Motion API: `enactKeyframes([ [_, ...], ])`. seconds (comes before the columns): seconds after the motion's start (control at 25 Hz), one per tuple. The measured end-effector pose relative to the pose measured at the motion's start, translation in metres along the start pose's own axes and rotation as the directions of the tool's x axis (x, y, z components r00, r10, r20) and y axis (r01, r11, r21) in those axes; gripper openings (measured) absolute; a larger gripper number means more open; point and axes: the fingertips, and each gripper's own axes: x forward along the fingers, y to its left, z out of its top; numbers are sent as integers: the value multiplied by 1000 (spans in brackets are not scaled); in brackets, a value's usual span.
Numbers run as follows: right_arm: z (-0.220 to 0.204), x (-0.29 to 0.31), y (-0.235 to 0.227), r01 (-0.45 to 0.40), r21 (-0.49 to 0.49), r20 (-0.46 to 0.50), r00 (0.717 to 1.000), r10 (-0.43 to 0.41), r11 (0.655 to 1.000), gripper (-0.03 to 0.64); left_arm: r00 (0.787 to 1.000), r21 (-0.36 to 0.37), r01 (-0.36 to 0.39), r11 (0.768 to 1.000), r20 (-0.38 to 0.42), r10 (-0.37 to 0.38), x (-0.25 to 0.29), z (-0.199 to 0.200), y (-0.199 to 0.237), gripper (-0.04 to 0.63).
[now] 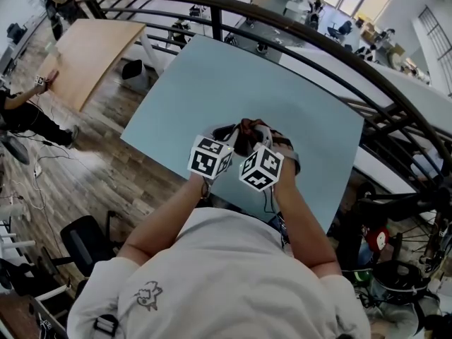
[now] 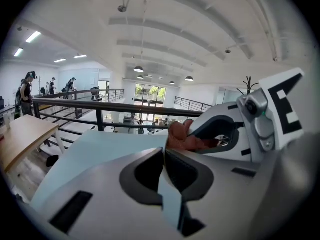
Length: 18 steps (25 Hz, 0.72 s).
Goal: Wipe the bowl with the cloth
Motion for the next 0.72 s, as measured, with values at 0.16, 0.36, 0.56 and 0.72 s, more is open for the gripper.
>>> enactKeyframes([
  [0.16,7,7,9,-20,-18,24,1000,21,1000,91,999,-17,31,999,11,-31,0,4,-9,28],
  [0.36,9,12,25,-115,-6,43,992,115,993,91,999,-16,42,999,11,-42,0,5,-8,28],
  [0.56,9,11,46,-219,-73,24,975,221,973,89,999,12,41,999,9,-42,4,7,-4,29],
  [0.72,7,-3,51,-312,-67,62,947,316,948,89,999,46,38,998,12,-39,7,5,-4,26],
])
